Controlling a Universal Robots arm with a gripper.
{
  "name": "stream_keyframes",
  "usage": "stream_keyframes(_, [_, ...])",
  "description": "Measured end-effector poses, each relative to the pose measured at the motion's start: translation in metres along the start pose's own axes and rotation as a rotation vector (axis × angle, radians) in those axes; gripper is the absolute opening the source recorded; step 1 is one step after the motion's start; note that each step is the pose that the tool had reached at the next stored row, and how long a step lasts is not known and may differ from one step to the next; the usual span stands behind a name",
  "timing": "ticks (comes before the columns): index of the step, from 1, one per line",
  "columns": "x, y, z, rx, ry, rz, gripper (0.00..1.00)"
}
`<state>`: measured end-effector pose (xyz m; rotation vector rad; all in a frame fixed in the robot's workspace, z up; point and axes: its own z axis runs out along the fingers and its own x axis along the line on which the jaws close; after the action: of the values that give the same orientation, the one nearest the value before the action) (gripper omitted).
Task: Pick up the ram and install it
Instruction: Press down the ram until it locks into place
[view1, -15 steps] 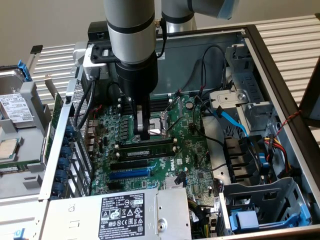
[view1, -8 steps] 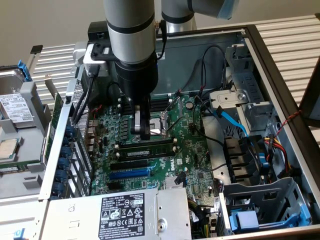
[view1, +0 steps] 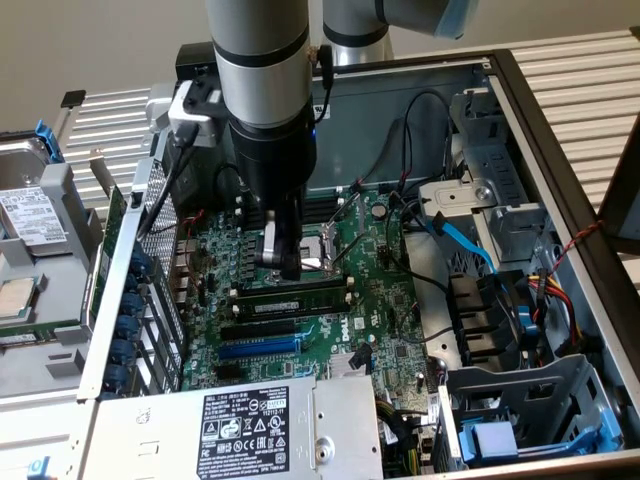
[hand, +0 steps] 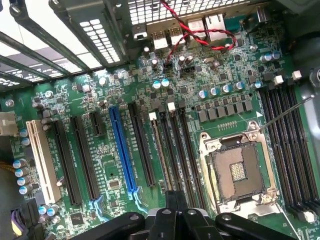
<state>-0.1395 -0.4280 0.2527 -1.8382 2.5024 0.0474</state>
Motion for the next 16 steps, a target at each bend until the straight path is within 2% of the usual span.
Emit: stream_keyframes(16, [0.0000,0.0000,0.0000,0.0070,0.0004,0.221,0.12])
